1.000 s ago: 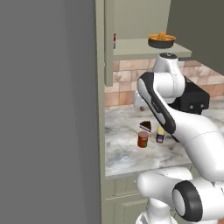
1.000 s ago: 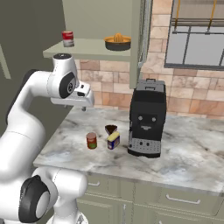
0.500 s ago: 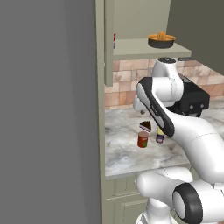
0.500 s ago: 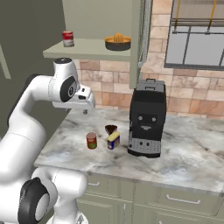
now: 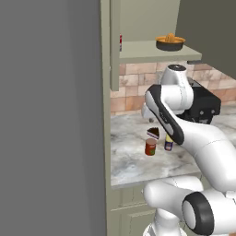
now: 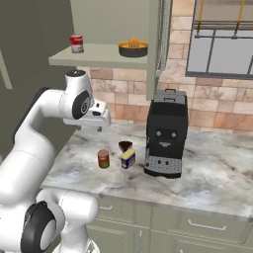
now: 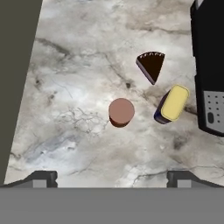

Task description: Pick the cans from the counter and place them in their designated side in the cabinet.

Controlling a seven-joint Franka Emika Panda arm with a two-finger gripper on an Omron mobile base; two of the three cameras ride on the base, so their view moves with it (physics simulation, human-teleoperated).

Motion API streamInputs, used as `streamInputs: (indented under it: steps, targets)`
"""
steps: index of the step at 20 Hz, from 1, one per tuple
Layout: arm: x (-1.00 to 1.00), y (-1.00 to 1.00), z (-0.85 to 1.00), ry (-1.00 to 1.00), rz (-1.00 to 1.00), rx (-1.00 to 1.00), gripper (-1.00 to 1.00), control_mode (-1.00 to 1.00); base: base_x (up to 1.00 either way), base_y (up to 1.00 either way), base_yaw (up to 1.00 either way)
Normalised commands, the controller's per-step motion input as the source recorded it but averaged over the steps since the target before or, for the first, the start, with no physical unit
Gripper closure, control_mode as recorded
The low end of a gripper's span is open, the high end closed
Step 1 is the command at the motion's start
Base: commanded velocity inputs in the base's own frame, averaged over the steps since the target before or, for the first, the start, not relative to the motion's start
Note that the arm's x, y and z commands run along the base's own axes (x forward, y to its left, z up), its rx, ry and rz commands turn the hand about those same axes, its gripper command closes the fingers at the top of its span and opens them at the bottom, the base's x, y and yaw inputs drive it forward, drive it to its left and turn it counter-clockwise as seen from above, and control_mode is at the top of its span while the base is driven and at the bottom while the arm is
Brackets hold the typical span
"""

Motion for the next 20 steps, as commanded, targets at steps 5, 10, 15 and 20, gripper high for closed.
streamInputs:
  steps: [5,10,15,20]
  targets:
    - [0.16,-0.03,-0.15,0.0,0.01,0.0,-1.0,-1.0,0.0,0.0,0.0]
    - [0.14,-0.02,-0.16,0.0,0.02,0.0,-1.0,-1.0,0.0,0.0,0.0]
    - [0.12,0.0,-0.15,0.0,0.03,0.0,-1.0,-1.0,0.0,0.0,0.0]
    - [0.12,-0.03,-0.18,0.0,0.02,0.0,-1.0,-1.0,0.0,0.0,0.0]
